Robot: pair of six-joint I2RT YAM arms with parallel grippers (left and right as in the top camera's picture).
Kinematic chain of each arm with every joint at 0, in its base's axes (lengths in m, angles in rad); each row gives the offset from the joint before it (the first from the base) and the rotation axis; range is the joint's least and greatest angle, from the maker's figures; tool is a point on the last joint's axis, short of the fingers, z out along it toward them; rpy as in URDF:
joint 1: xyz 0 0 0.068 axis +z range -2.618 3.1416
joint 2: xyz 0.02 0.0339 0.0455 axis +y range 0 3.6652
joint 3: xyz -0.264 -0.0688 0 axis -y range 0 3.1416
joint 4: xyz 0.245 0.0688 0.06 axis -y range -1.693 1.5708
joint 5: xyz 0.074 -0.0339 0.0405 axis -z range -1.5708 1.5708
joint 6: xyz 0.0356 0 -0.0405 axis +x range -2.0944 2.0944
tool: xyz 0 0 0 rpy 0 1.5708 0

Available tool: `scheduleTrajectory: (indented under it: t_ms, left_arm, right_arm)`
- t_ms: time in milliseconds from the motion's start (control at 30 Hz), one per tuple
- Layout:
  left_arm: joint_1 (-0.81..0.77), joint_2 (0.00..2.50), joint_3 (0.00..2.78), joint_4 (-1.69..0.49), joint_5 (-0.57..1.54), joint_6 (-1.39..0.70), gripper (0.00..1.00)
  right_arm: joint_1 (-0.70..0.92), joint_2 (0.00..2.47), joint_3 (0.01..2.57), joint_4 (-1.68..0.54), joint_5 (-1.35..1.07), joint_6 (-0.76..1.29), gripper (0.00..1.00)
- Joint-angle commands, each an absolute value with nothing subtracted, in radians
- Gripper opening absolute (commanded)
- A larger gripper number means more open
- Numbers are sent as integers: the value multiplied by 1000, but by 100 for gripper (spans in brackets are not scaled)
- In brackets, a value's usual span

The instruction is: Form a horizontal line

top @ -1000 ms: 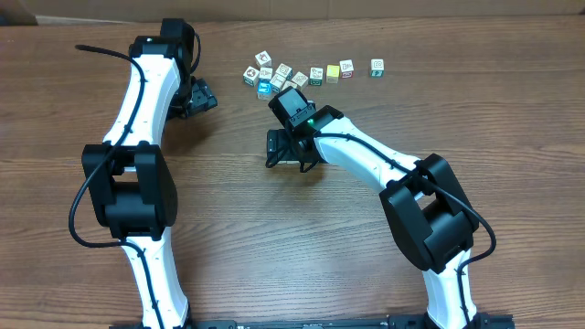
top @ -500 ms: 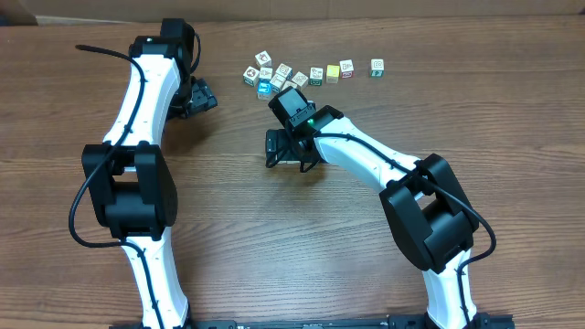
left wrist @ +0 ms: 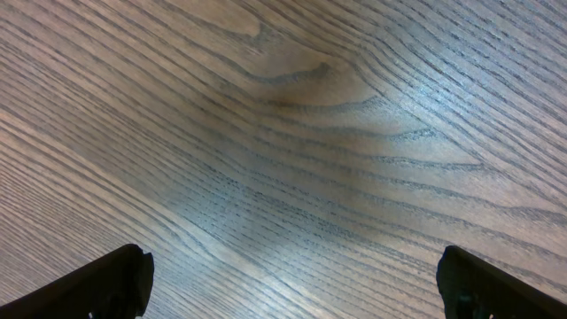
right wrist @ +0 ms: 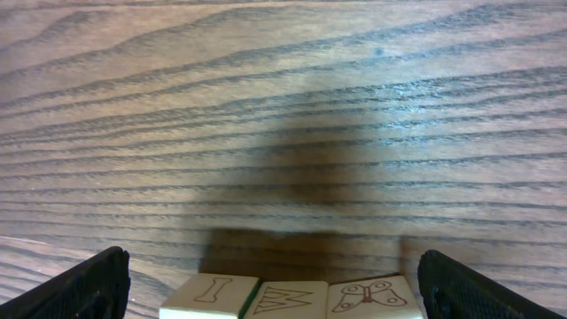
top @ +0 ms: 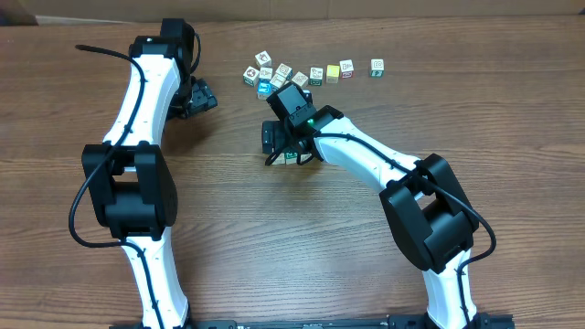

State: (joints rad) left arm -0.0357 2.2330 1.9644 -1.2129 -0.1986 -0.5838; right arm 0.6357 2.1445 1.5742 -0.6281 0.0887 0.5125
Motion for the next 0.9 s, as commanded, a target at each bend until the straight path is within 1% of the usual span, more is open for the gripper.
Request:
scheduleTrajectory:
  t_ms: [0,367,867]
  left_arm:
    - [-39,2212,1985,-1215,-209,-580,100]
    - [-39,2212,1985,-1214,-209,-580,100]
    - [-39,2212,1985,-1215,-209,-580,100]
  right_arm:
    - [633,2155,1563,-640,111,502,100]
    - [635,2155,1563,-690,65,500,100]
    - [635,2155,1563,-658,64,463,100]
